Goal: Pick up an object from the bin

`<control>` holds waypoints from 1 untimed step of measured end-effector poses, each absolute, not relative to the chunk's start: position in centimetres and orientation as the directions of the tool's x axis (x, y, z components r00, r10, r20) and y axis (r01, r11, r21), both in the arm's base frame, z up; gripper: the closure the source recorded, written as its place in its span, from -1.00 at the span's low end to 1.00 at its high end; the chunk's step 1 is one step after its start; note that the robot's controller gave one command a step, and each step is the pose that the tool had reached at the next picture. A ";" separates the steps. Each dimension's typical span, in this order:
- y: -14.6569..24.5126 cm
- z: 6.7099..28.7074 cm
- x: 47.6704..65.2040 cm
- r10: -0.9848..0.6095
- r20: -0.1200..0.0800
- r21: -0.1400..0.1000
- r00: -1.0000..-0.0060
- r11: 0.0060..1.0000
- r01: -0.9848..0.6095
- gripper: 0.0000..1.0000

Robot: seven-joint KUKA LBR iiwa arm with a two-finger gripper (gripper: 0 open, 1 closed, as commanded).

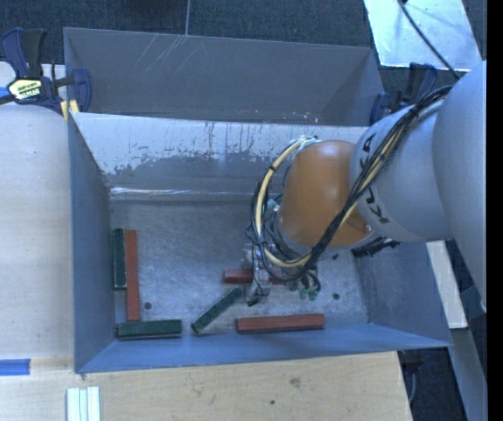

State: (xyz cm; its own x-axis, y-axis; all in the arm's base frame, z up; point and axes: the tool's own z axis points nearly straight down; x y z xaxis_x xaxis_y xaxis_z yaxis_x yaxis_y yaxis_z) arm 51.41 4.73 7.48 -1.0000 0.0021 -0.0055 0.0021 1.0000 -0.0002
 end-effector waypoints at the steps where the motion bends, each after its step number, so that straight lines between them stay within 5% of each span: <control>1: 3.4 23.4 51.8 0.005 -0.012 0.001 -1.000 1.000 0.005 1.00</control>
Offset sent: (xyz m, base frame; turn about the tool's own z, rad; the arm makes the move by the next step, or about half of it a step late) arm 0.0009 -0.0131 0.1547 0.0023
